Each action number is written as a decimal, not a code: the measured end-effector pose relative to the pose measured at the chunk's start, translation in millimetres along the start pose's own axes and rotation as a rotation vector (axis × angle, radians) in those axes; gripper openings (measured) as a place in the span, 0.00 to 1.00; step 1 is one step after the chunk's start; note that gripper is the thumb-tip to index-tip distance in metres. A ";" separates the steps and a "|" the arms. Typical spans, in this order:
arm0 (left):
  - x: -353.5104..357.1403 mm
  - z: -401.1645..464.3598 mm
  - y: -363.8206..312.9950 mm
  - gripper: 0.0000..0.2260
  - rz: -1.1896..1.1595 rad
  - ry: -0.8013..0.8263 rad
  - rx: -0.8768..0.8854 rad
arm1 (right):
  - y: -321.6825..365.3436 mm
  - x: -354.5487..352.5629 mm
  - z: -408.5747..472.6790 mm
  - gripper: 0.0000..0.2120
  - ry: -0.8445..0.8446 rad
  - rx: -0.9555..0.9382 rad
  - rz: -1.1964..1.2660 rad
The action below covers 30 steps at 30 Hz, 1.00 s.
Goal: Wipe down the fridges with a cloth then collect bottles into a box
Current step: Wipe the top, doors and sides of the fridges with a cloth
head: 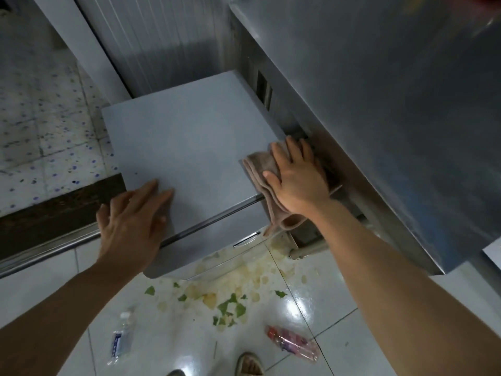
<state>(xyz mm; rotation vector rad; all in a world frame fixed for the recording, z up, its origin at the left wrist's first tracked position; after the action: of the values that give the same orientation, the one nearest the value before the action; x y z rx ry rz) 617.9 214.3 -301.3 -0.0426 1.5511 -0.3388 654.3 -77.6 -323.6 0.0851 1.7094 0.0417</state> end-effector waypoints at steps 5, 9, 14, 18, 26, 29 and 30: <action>4.6 1.2 10.2 0.21 -0.100 -0.026 0.018 | 14.9 1.4 -9.1 0.30 -0.106 0.051 -0.072; 8.0 4.0 18.4 0.22 -0.149 0.044 0.039 | 87.9 16.8 -53.3 0.32 -0.106 0.015 0.025; -5.3 -2.9 23.9 0.18 -0.304 0.024 0.099 | 154.7 25.7 -89.1 0.30 -0.088 -0.166 0.092; -14.5 -24.1 30.7 0.18 -0.367 -0.033 0.231 | 93.7 16.9 -60.0 0.27 -0.121 -0.103 0.025; -14.7 -29.1 42.7 0.22 -0.503 0.062 0.235 | 98.5 14.6 -53.0 0.33 -0.188 0.205 0.157; -21.4 -34.0 51.4 0.26 -0.518 0.041 0.176 | 157.6 17.7 -73.0 0.32 -0.175 0.105 0.092; -23.5 -36.6 55.2 0.26 -0.516 0.036 0.158 | 177.4 19.3 -80.0 0.32 -0.178 0.080 0.092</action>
<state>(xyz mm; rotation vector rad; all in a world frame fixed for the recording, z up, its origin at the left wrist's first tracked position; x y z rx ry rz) 592.6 279.4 -292.7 -0.3174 1.5299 -0.8716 578.3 102.4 -317.8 0.2211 1.5288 0.0334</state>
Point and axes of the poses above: each hand's wrist, its own z-axis towards the middle knuckle, its own x-axis out of the palm, y = z × x, the point moved 6 cm from there along z, towards the middle knuckle, and after that the axes turned 1 degree about x, right-handed, at the moved point
